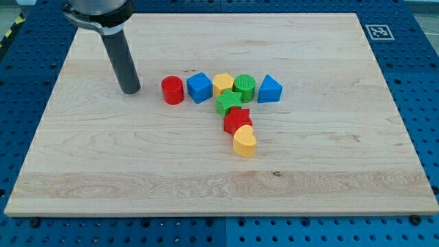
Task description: Place the arm to the bottom center of the board
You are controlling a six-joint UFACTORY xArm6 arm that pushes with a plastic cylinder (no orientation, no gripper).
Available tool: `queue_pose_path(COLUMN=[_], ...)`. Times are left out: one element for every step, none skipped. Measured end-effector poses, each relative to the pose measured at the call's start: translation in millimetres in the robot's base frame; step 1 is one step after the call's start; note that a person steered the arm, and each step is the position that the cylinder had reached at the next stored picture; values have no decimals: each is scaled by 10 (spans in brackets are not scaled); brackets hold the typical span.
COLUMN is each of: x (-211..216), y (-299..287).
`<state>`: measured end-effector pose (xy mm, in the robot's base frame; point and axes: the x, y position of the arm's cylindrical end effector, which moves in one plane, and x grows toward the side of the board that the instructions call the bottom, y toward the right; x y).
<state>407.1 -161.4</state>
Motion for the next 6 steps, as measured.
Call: queue_pose_path(x=[74,215,307,442,556,625], y=[-127,-163,-165,-165,-104,148])
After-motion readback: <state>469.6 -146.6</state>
